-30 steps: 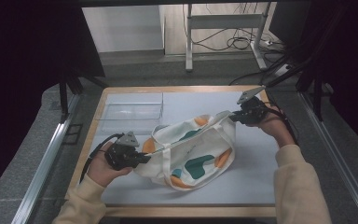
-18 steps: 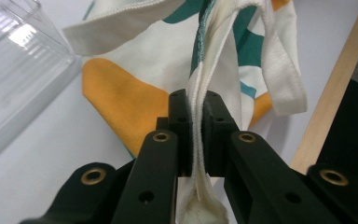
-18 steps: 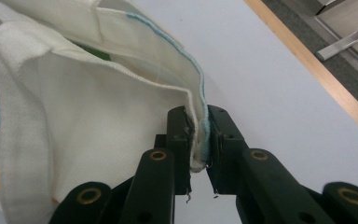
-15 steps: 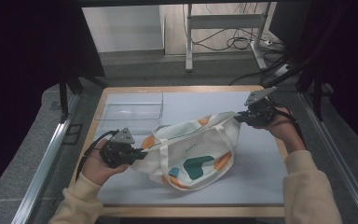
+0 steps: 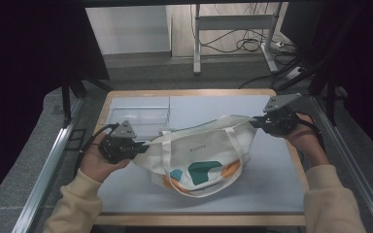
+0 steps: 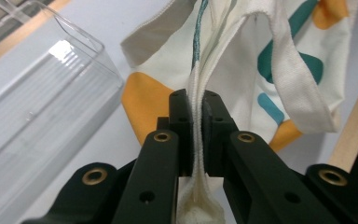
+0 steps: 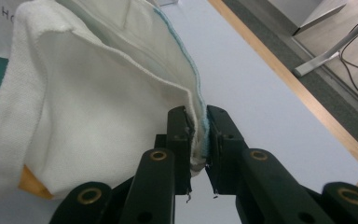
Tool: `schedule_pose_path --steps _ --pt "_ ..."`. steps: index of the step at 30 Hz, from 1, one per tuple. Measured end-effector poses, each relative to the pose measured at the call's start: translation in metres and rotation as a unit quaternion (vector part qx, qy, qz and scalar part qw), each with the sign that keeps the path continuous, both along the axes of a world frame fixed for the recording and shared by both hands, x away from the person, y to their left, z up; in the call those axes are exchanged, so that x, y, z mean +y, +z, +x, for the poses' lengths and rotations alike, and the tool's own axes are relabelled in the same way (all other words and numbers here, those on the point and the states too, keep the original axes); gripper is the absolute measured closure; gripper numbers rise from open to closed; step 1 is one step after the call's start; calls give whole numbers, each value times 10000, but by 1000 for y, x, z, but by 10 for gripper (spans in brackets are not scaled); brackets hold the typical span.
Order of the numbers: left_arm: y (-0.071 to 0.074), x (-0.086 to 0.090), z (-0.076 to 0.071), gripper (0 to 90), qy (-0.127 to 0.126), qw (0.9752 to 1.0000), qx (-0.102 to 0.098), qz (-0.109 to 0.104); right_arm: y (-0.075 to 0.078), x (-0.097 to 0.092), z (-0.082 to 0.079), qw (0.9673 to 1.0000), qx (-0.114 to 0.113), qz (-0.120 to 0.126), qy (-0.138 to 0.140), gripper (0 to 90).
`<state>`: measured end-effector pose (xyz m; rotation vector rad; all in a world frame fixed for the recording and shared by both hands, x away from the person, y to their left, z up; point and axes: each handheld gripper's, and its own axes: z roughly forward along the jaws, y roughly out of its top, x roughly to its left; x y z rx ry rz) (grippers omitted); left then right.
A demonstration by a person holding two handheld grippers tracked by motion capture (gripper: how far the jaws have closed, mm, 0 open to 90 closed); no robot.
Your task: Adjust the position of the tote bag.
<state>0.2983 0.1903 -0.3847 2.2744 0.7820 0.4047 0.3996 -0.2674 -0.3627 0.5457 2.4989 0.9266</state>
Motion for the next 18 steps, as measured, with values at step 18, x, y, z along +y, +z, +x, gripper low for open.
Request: schedule_pose_path --steps 18 --pt "18 -3 39 853 4 9997 -200 172 11 -16 -49 9992 -286 250 -102 793"
